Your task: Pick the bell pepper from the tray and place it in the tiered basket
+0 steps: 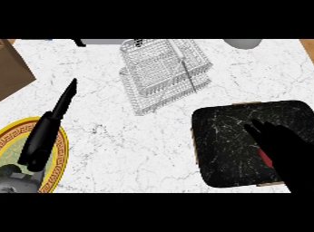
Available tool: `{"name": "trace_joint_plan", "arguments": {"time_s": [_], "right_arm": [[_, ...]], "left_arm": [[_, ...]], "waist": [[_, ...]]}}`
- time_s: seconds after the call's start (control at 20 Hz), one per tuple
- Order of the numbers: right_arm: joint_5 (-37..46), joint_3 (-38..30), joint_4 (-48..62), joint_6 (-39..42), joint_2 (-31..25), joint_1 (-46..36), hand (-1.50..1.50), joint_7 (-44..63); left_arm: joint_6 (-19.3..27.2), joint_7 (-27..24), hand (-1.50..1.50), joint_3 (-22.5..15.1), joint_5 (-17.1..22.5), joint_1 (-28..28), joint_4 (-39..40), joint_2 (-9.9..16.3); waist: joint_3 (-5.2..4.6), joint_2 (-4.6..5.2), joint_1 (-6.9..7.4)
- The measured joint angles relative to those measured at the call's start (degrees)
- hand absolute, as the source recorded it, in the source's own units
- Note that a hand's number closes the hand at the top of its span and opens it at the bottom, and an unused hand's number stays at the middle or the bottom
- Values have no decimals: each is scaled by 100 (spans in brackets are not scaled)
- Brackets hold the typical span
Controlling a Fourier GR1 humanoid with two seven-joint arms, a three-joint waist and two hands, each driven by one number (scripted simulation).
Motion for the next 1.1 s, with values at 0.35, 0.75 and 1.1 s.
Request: {"name": "trace_joint_plan", "arguments": {"time_s": [0.35,0.75,1.1], "right_arm": [[693,94,519,151,196,166,-150,-152],[1033,-75,811,567,250,430,-150,-507],[1747,-542,953,195,257,772,-150,-1028]], "left_arm": [[-215,-2,0,220,4,32,-44,-14],[-363,-66,0,412,-120,145,-85,-133],[-549,-2,0,560,-210,103,-118,-228]], "waist": [[3,0,-5],[3,-1,-13],[5,-3,-32]]}}
